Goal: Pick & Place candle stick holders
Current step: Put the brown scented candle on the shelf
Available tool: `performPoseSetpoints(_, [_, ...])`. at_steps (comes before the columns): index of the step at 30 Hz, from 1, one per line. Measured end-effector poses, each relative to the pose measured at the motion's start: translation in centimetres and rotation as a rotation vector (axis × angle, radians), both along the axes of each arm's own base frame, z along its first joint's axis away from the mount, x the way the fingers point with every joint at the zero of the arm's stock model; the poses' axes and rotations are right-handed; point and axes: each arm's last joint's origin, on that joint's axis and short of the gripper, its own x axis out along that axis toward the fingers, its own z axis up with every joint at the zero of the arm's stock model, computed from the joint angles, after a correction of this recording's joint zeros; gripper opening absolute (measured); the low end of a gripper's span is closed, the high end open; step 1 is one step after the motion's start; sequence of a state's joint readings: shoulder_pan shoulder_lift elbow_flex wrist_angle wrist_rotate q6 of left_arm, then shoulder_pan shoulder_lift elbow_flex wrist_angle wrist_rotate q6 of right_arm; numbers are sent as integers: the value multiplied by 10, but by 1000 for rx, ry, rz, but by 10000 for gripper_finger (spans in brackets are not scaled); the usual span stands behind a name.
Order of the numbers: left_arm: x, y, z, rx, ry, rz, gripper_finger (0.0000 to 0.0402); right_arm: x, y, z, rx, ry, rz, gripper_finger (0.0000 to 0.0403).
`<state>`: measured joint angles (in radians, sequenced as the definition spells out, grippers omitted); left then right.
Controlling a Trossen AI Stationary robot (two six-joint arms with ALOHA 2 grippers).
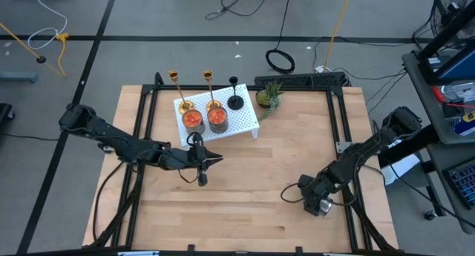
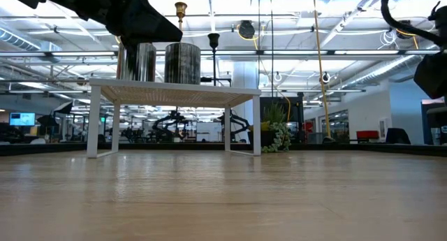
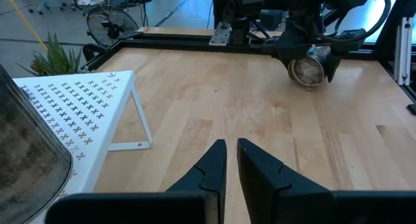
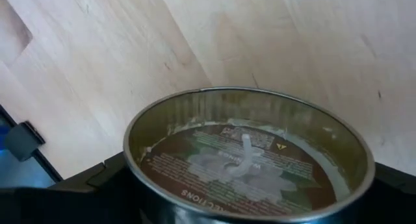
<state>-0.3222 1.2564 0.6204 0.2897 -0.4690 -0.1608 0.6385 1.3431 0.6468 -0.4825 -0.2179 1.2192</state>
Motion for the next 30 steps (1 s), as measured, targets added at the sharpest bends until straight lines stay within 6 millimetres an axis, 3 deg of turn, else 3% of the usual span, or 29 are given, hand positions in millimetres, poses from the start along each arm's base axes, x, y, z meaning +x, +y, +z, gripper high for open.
performPoseSetpoints(15, [0,0,0,0,0,0,40,5,-19,20,-27,-167,-26,349])
performPoseSetpoints(25, [0,0,0,1,1,0,40,16,-49,35,-290,-419,-19,350])
performPoseSetpoints(30, [0,0,0,0,1,0,40,23,-62,34,-436,-450,-4,345])
